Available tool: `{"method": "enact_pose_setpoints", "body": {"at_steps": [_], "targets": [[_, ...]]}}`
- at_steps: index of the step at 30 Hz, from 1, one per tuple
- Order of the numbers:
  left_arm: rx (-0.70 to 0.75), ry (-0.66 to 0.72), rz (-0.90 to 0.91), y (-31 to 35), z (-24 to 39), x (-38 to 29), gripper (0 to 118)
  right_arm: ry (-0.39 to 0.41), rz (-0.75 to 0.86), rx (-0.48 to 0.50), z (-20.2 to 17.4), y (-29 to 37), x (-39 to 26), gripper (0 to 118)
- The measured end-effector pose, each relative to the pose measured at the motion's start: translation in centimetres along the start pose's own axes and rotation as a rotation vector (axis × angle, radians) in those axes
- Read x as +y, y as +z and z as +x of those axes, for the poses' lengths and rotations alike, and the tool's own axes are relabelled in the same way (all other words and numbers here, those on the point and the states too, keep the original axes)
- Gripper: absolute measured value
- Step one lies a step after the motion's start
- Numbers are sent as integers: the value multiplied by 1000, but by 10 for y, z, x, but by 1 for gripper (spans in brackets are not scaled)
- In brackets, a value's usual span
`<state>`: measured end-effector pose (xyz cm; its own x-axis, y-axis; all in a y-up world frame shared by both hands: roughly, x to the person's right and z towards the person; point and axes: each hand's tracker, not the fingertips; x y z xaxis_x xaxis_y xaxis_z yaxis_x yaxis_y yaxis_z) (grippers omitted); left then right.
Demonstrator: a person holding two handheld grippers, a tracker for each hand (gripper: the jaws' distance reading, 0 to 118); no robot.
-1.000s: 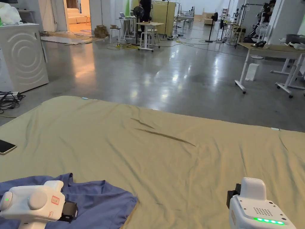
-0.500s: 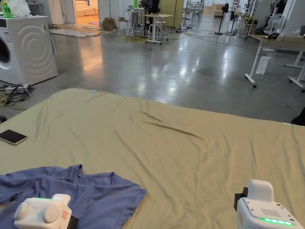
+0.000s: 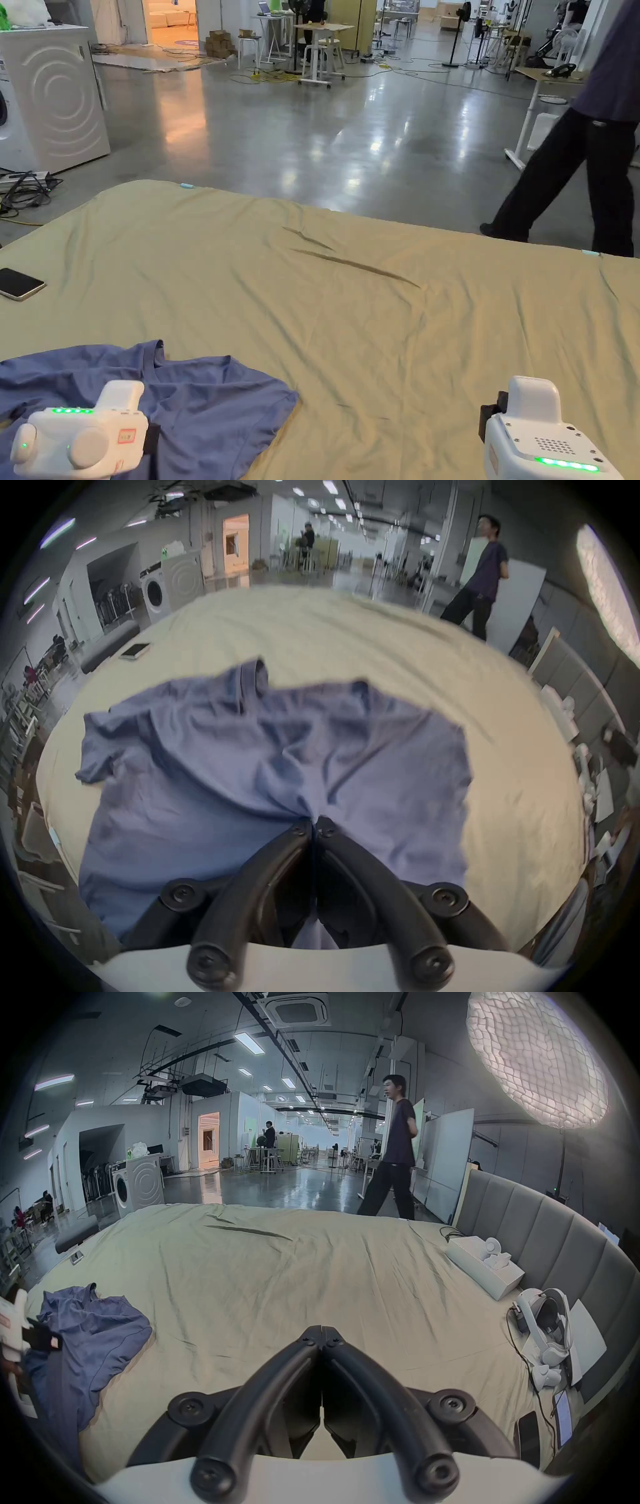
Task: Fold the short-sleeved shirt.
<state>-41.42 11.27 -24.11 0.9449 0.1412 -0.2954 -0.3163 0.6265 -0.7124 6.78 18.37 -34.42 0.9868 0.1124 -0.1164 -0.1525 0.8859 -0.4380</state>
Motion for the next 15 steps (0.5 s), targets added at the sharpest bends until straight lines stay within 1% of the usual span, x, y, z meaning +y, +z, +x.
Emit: {"method": "enact_pose_setpoints", "body": {"at_steps": [2, 5, 6, 8, 9, 10, 12, 15], "targets": [[-24, -7, 71, 12, 4, 12, 2, -3, 5, -3, 2, 1, 1, 0], [-43, -21, 132, 35, 9, 26, 2, -11, 11, -6, 5, 2, 2, 0], [-44, 6, 182, 45, 12, 30, 2, -15, 15, -6, 6, 2, 2, 0], [-85, 34, 199, 59, 14, 35, 1, -23, 19, -7, 7, 2, 3, 0], [-63, 15, 254, 69, 18, 37, 1, -28, 22, -6, 7, 3, 4, 0], [-75, 12, 255, 76, 20, 41, 1, -32, 26, -4, 8, 3, 4, 0], [-111, 27, 319, 95, 25, 51, 1, -42, 41, -6, 11, 5, 6, 0], [-117, -14, 388, 122, 40, 71, 1, -65, 66, -8, 18, 9, 11, 0]]}}
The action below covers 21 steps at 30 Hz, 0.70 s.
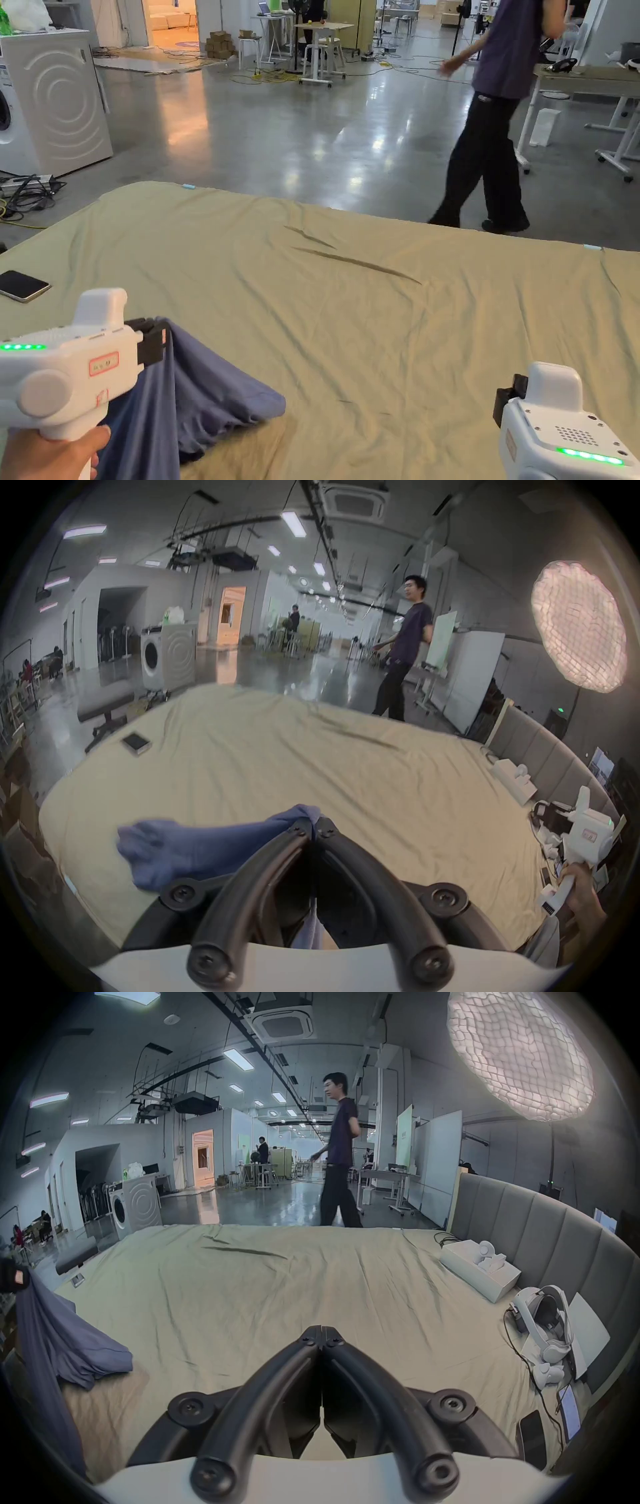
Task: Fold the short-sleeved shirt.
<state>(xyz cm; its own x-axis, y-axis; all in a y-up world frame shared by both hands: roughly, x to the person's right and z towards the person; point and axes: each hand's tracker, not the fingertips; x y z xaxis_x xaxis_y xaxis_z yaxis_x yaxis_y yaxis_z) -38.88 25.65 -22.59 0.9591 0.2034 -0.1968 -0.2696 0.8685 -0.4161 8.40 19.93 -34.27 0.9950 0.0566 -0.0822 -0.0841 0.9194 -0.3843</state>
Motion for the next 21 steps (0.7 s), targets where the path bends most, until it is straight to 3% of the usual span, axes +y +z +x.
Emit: {"method": "enact_pose_setpoints", "body": {"at_steps": [13, 21], "targets": [[-272, -132, 137, -3, 154, 95, 1, -25, 110, -92, 63, 34, 29, 0], [-495, -243, 40, -51, 281, 82, 1, -65, 124, -188, 119, 54, 28, 0]]}}
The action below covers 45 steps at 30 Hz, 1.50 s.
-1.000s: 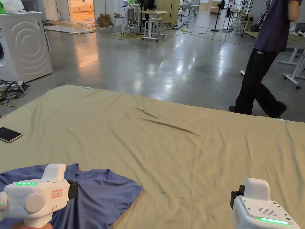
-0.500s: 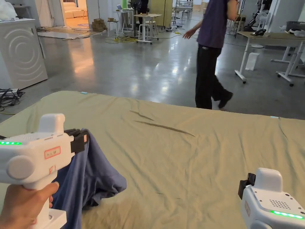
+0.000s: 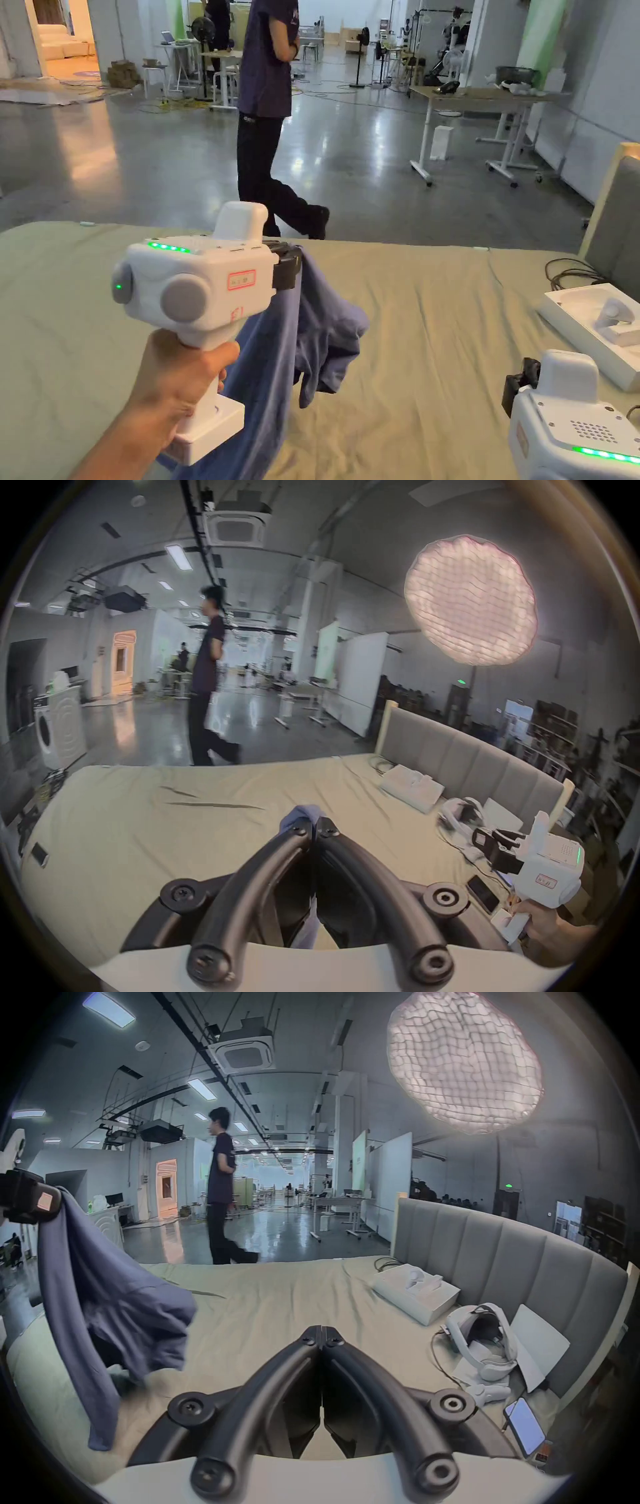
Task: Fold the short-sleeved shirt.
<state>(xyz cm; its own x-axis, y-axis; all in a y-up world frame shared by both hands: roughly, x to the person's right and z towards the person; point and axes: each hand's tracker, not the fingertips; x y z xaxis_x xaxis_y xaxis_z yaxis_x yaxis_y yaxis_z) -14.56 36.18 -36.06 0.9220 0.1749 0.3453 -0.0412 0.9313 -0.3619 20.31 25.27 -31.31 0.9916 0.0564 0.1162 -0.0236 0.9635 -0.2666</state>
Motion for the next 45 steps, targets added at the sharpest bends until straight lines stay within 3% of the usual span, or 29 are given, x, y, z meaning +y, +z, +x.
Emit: {"method": "enact_pose_setpoints", "body": {"at_steps": [7, 16, 18, 19, 21, 27, 31, 33, 34, 37, 39, 45], "targets": [[-180, -13, -164, -77, 68, -60, 1, -14, -15, -67, 37, 6, -8, 0], [-192, -19, -366, -112, 105, -153, 3, -13, -64, -83, 51, 6, -21, 0], [-183, -7, -375, -107, 103, -163, 19, -9, -69, -73, 49, 6, -23, 0], [-178, 9, -386, -105, 101, -165, 40, -5, -69, -68, 47, 6, -23, 0], [-191, 93, -394, -92, 90, -167, 59, 6, -64, -53, 40, 8, -20, 0], [-44, 143, -110, -34, 54, -138, 63, 30, -19, 1, 16, 11, -3, 0], [129, 91, 49, 10, 30, -116, 63, 29, 35, 31, -1, 15, 10, 0], [219, 39, 113, 33, 19, -112, 62, 26, 59, 39, -10, 19, 15, 0], [261, 19, 132, 41, 14, -110, 55, 24, 67, 43, -13, 20, 16, 0], [364, -19, 133, 62, -2, -109, 7, 13, 88, 68, -23, 23, 19, 0], [363, 5, 145, 75, -14, -113, 0, 16, 95, 77, -31, 25, 19, 0], [445, 32, 125, 95, -34, -131, 0, 20, 107, 110, -46, 26, 14, 0]]}}
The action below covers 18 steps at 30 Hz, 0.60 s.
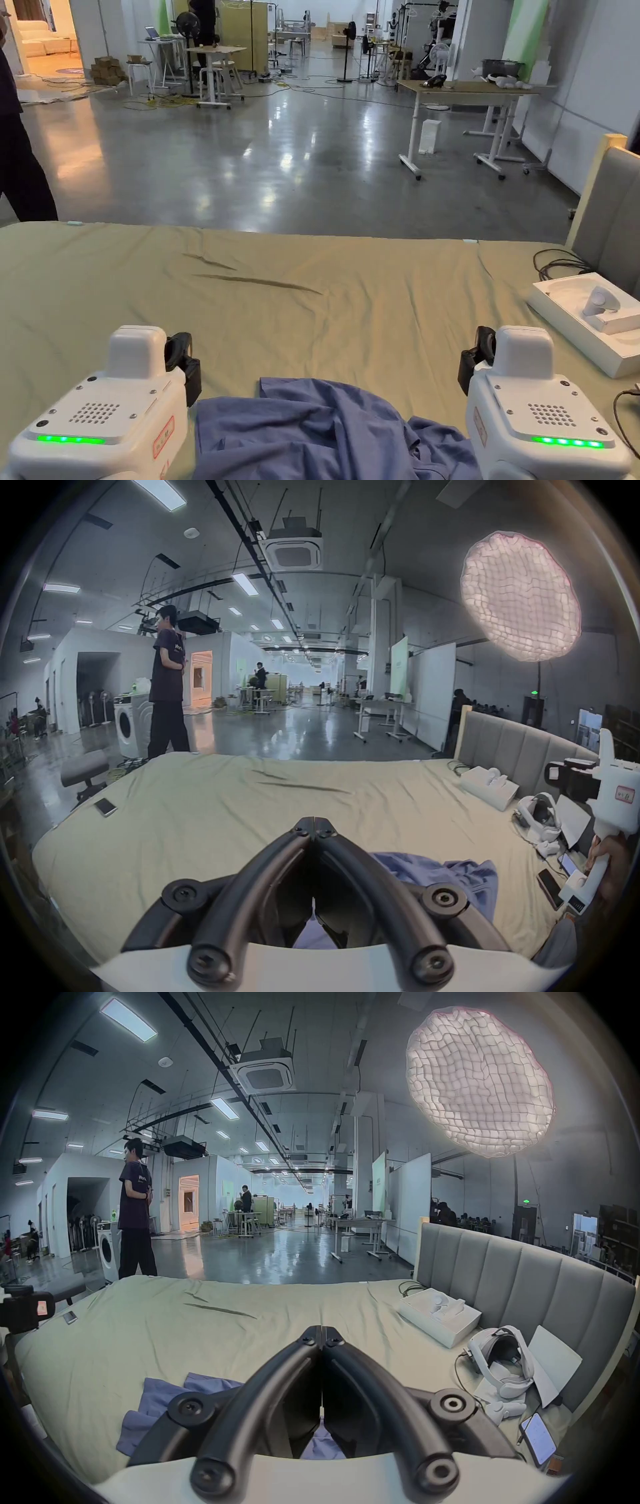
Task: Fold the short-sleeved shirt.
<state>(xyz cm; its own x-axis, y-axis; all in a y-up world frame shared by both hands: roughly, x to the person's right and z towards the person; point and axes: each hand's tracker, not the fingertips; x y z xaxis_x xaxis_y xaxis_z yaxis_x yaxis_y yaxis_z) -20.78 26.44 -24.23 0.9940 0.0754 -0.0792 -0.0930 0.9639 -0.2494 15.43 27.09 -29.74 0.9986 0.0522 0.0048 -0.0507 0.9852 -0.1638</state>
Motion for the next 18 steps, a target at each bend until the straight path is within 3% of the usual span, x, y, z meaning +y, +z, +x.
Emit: {"method": "enact_pose_setpoints", "body": {"at_steps": [8, 16, 17, 18], "targets": [[39, 83, -148, -50, -36, -19, 0, 17, -13, 23, -10, -9, -5, 0], [-11, 155, -539, -170, -63, -60, 1, 37, -61, 27, -6, -26, -19, 0], [-3, 169, -583, -183, -66, -67, 7, 40, -70, 26, -5, -29, -22, 0], [-5, 185, -623, -197, -68, -72, 21, 43, -78, 24, -4, -32, -25, 0]]}}
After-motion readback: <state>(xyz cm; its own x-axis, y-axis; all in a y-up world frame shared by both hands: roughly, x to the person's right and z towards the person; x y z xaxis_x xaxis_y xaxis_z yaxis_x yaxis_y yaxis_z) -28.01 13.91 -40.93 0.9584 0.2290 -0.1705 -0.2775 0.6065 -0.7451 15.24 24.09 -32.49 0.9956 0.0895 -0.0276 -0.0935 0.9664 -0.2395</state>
